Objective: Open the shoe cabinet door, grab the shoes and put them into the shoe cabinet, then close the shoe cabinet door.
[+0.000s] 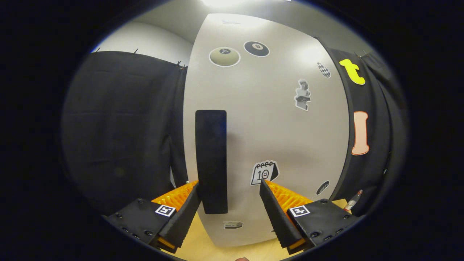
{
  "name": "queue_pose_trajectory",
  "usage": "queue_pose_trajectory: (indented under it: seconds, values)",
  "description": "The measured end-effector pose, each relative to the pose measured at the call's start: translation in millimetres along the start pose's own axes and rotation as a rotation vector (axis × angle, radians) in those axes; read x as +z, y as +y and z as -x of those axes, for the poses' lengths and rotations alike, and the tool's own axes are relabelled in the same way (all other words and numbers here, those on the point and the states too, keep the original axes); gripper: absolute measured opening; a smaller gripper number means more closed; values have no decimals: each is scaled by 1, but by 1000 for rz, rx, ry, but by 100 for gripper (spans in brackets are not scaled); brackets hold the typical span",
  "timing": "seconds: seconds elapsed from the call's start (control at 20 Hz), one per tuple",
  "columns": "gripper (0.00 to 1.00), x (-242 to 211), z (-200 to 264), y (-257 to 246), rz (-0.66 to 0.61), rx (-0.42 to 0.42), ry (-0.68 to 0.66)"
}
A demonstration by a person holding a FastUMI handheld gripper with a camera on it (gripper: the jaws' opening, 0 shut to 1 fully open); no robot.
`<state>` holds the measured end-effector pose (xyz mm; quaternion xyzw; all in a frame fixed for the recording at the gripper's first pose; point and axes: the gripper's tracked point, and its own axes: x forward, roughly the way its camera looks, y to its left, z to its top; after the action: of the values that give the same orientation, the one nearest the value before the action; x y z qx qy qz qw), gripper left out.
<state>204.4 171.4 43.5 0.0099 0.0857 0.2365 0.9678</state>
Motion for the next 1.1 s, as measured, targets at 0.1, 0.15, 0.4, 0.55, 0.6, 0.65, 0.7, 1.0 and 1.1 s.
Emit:
queue_pose_trajectory:
  seconds: [0.1,0.15,0.4,0.55,0.6,0.65,0.7,1.0,1.1]
  values:
    - [98,1,13,2,26,-6,-10]
    - [98,2,22,3,33,0,-11]
    - [98,19,79,-22,40,-26,-41]
    - [98,28,110,-58,45,-93,-64]
    - [97,32,120,-73,49,-125,-74]
    - [97,33,129,-88,51,-159,-82]
    - [97,34,136,-102,49,-188,-91]
    - [97,23,174,-178,30,-345,-87]
    - [97,16,185,-195,30,-383,-75]
